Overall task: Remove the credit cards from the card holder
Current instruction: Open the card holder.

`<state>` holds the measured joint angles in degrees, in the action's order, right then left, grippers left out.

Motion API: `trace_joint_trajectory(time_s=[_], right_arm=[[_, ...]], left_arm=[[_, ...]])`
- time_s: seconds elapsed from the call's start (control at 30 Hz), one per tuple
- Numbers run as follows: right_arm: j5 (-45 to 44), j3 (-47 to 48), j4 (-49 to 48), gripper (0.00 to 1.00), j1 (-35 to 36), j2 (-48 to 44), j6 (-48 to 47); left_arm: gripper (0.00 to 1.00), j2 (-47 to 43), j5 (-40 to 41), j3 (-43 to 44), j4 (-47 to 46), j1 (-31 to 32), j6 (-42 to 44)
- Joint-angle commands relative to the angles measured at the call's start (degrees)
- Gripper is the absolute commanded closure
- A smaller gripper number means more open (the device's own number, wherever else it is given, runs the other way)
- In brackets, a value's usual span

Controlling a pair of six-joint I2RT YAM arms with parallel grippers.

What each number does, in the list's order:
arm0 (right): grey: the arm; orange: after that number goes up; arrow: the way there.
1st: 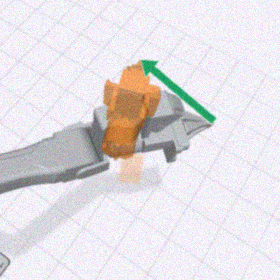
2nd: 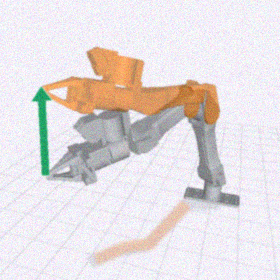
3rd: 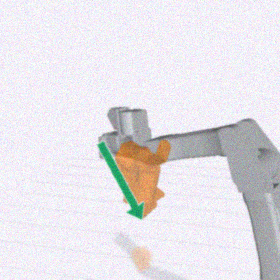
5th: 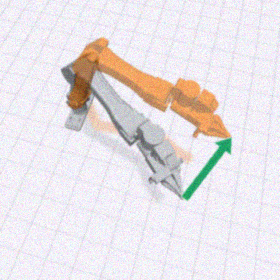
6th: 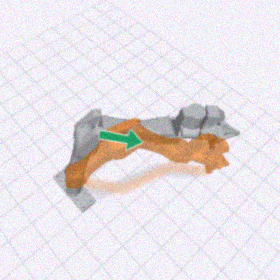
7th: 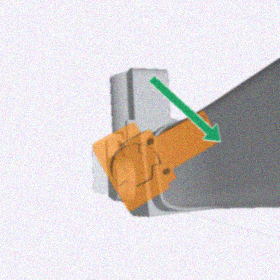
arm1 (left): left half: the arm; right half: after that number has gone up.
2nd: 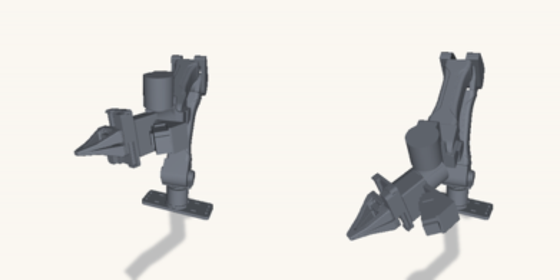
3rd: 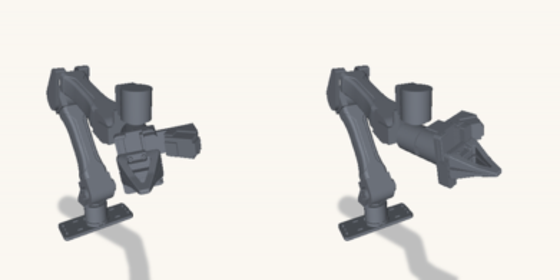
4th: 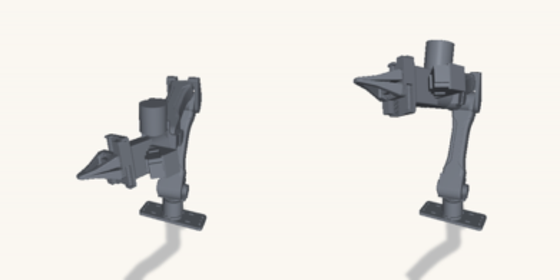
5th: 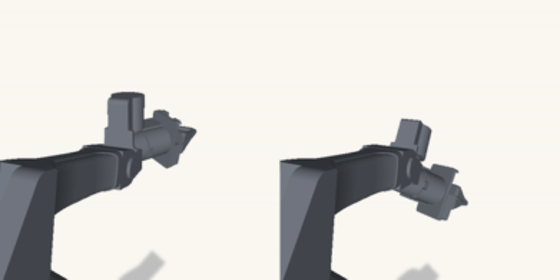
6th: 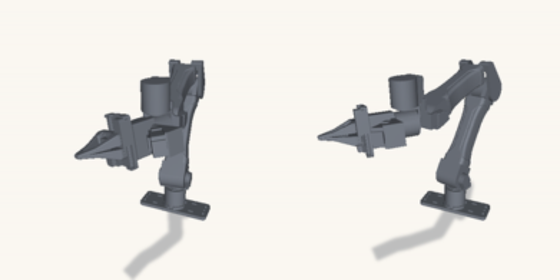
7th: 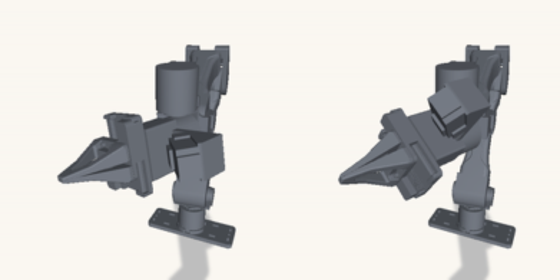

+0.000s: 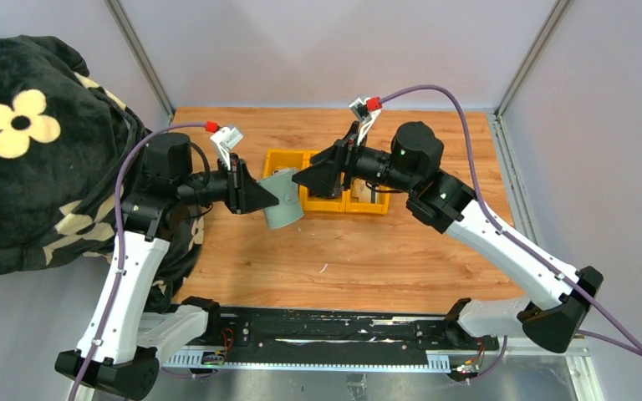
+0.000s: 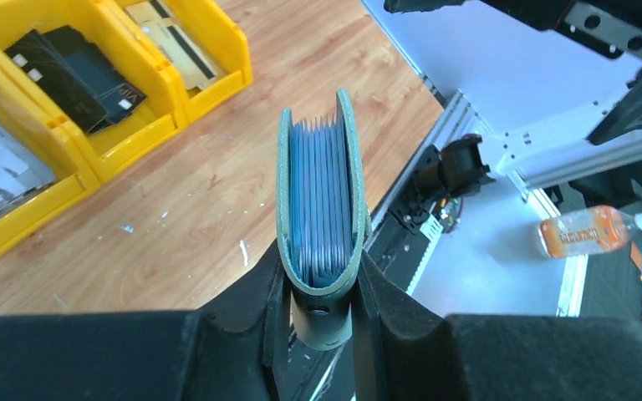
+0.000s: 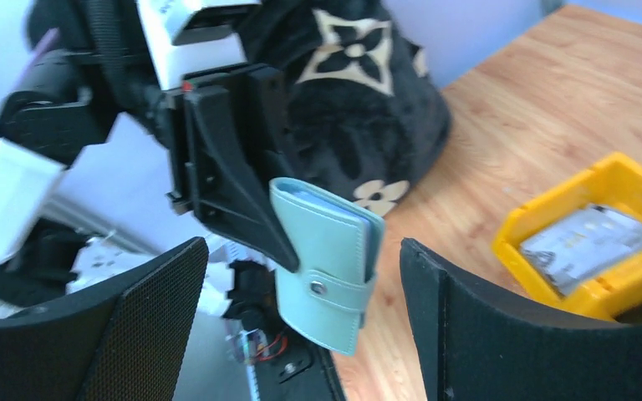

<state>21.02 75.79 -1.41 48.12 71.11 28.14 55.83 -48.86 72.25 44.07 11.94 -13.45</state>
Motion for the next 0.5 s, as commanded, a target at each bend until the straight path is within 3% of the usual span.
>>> trace_joint_trajectory(time_s=[0.0,0.27,0.47], right_arm=[[19.1,4.6,4.4,0.12,-2.1,2.7,3.8],[26.9,6.7,3.4,0.11,-2.4,9.1,5.0],[28.5,8.7,3.2,0.16,-2.4,11.9,7.3]], left_arm=[[0.93,-3.0,-7.6,0.5,0.3,-0.3,2.6],[0.94,-2.3,-14.4,2.4,2.2,-0.3,0.3],[0.93,-5.0,-13.8,3.3,2.2,-0.3,-0.4]])
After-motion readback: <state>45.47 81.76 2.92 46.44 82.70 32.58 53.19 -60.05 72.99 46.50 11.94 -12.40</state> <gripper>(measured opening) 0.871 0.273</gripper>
